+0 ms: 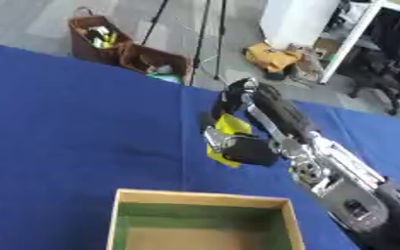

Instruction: Pick up objects on the table and place them in the box.

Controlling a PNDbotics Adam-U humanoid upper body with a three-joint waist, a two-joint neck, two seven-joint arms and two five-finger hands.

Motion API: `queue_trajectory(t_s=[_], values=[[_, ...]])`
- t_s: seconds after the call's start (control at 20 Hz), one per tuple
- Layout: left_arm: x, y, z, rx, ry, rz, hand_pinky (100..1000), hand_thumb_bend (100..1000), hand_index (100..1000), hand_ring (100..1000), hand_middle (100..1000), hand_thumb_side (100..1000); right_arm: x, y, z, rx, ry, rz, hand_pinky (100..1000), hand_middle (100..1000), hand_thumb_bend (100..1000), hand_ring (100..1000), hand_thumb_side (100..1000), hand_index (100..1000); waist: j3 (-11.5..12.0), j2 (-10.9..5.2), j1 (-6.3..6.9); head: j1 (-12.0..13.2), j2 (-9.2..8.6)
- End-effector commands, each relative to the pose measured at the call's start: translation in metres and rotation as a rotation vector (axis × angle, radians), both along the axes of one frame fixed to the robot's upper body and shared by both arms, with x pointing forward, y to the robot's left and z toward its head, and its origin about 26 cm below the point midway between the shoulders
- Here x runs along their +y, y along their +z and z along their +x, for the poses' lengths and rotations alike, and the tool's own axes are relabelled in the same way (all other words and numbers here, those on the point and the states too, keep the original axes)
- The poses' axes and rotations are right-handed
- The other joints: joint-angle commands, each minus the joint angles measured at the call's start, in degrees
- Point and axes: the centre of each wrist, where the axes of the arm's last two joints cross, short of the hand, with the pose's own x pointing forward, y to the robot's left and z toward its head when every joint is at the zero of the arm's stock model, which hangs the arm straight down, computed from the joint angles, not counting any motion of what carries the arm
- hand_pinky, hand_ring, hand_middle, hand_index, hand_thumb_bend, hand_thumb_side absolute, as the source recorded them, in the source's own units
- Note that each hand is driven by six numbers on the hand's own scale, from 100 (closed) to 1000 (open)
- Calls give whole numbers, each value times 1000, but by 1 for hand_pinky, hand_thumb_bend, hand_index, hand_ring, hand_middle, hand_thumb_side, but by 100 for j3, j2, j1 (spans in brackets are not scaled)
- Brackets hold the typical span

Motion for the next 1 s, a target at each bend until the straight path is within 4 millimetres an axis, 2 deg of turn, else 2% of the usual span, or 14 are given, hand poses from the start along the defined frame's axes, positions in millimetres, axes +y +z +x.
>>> queue_trajectory(t_s=[0.05,0.6,1.0], values=[[6,3,-2,-10,12,12,520,100,828,568,561,1000,-1,16,-10,-45,0,-17,532,300,100,543,751,525,-59,-235,68,14,99],[14,1,-3,13,25,0,523,100,828,574,564,1000,17,6,-24,-55,10,-11,532,306,100,544,786,519,-514,-664,204,378,563],[15,0,-3,20,16,-17,525,100,828,576,565,1000,22,-14,-20,-71,-3,-23,527,313,100,543,816,514,-708,-832,328,542,794]])
